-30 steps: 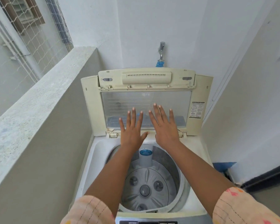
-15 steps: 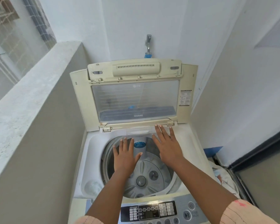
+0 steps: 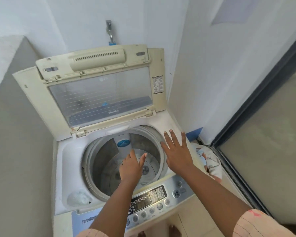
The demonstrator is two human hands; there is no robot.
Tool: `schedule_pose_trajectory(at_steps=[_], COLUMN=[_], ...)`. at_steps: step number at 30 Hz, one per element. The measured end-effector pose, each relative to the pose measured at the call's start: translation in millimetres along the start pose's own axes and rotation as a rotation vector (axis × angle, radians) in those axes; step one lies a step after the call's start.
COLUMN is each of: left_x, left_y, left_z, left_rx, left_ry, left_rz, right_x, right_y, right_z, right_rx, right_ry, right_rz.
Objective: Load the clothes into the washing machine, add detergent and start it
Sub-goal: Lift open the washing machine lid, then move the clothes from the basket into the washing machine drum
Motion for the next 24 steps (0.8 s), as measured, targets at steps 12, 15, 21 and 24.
schedule_pose_trajectory(at_steps=[12,15,21,24], left_x=[10.0,13.4,18.3,16.3], left_y=[79.2,128.9,226.6,260.2], left_z=[34.3,32.0,51.6,81.2], left_rx=[-0.152,-0.15,-0.157,-0.147], left_ry=[0.09,0.207,0.3,0.264], left_rz=[0.124,0.212,0.312,0.352], right_x=[-44.9,-51.3,-54.3,-54.9], right_y=[99.7,134.4,207.4,241.4], right_z=[38.8,55.7,88.9,117.4], right_rx=[0.066,0.045,0.01,0.053], right_ry=[0.046,-0.005,-0.101,-0.104], right_rz=[0.192,0.206,0.168,0.14])
Point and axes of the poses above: each hand's wrist, its own x-axis towards the middle knuckle, its own z-axis out of the palm, y = z × x, the point moved 7 cm from there along x, towards the middle knuckle
